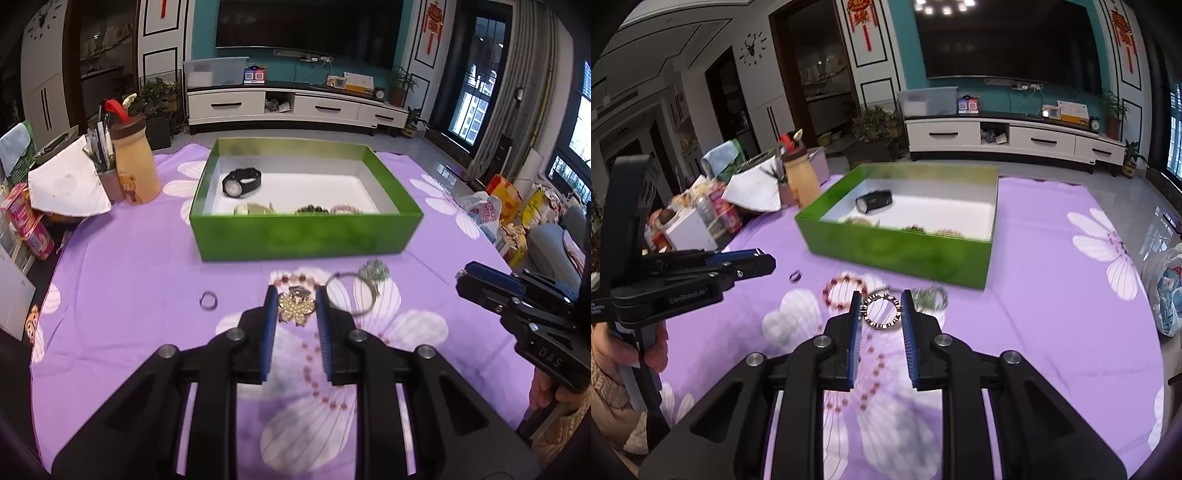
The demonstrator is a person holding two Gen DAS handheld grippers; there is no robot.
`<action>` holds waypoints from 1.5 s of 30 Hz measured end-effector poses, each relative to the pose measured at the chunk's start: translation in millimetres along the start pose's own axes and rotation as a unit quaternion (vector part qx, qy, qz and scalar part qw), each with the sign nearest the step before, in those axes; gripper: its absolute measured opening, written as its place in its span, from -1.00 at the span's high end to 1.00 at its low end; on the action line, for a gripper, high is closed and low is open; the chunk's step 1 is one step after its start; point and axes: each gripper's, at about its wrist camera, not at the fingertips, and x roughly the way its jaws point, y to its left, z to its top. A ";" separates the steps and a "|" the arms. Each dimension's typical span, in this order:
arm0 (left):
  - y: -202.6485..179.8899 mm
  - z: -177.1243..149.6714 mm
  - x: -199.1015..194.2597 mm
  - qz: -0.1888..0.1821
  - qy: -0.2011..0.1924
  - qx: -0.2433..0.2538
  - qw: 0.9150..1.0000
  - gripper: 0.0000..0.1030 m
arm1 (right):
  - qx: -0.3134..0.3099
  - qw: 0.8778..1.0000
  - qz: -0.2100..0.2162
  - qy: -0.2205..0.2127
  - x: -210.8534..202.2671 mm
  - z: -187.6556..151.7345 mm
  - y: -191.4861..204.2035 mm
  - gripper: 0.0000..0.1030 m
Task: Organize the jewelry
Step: 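Carry brooch and ring into the green box and open both grippers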
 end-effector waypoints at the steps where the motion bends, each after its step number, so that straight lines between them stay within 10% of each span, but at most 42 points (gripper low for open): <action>1: -0.9 7.2 3.8 0.001 -0.002 0.001 1.000 0.60 | -0.001 1.000 -0.003 -0.003 0.4 3.6 -0.9 0.60; 14: -13.7 68.3 47.4 0.020 -0.008 0.022 1.000 0.60 | 0.004 0.999 -0.026 -0.030 27.8 63.1 -23.1 0.60; 45: 9.5 127.1 176.3 0.042 0.048 0.004 0.998 0.60 | 0.079 0.994 -0.032 0.063 161.3 112.7 -76.7 0.60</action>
